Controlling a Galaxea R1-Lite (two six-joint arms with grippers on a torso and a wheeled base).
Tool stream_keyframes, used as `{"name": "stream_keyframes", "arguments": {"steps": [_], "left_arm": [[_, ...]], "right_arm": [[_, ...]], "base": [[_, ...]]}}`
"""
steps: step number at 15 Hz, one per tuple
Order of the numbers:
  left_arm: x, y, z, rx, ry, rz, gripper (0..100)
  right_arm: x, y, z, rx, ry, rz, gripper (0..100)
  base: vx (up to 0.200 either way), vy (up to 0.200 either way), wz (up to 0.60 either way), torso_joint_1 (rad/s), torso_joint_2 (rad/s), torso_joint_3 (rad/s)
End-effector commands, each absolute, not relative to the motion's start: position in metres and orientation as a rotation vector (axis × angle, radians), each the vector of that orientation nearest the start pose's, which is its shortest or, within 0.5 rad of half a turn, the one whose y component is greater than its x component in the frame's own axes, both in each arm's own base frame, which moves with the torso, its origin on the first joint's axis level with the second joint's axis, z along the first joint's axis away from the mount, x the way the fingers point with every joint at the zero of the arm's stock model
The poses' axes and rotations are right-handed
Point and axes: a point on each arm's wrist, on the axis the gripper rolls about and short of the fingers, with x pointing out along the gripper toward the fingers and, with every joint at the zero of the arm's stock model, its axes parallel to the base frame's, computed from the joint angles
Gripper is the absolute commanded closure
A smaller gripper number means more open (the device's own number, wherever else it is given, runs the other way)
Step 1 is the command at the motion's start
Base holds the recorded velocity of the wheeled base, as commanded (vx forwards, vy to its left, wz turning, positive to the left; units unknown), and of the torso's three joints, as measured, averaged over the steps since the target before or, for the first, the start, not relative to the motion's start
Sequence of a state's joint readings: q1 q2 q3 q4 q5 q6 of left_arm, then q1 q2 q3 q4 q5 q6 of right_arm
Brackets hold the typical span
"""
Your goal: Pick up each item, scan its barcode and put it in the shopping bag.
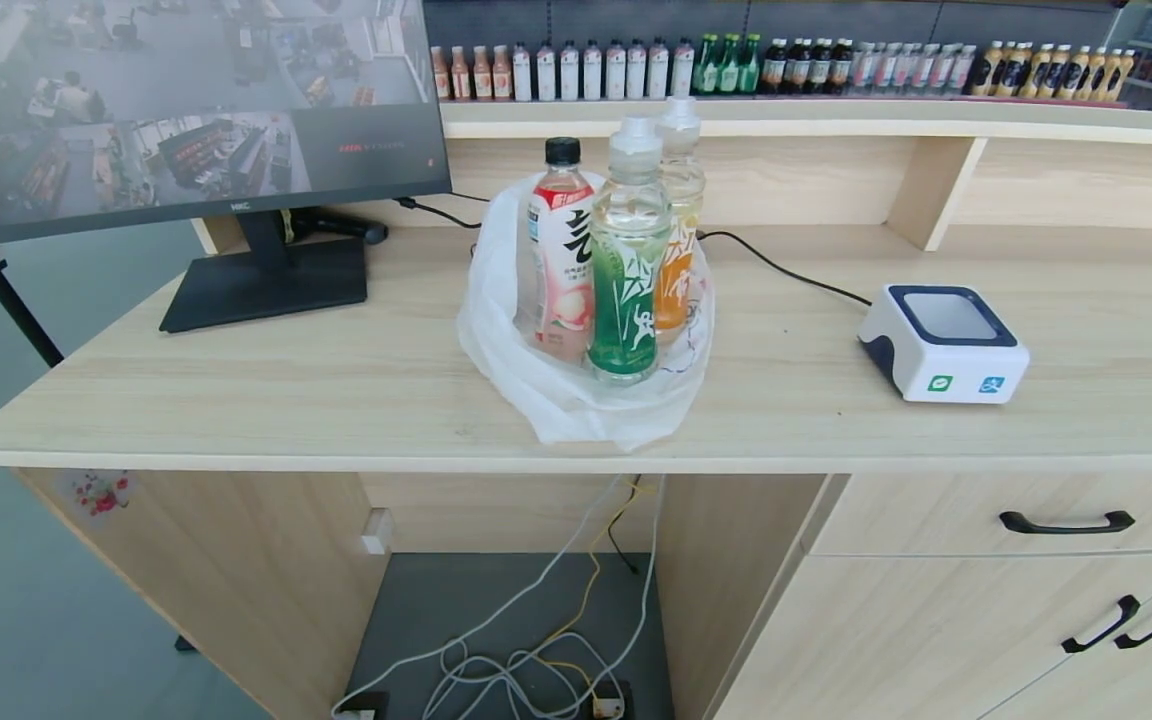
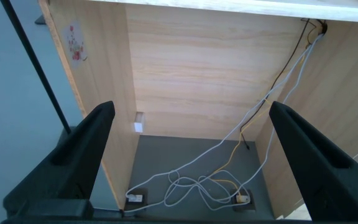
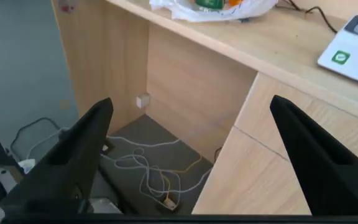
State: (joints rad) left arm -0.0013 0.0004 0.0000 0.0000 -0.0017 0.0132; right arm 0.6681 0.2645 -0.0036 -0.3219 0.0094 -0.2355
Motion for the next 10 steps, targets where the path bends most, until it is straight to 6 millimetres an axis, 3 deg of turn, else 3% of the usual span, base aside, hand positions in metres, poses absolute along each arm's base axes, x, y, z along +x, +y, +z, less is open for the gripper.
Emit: {"name": "stream_keyframes", "arguments": {"steps": [1,4,10], "left_arm": [[-0.023,0.000,0.075,0.012,0.000,-0.003,0],[-0.023,0.000,0.075,0.014,0.000,-0.003,0],[-0.023,0.000,0.075,0.014,0.000,-0.003,0]], "right_arm": [[-0.019,-0.015,0.087,-0.206,-0.184,0.664,0],[-0.019,-0.014,0.082,-0.219,-0.129,0.653,0],[-0.016,-0.002,0.084,-0.222,0.053,0.167,0]], "base": [[0.000,0.000,0.00,0.000,0.00,0.000],[0.000,0.000,0.00,0.000,0.00,0.000],[0.000,0.000,0.00,0.000,0.00,0.000]]}}
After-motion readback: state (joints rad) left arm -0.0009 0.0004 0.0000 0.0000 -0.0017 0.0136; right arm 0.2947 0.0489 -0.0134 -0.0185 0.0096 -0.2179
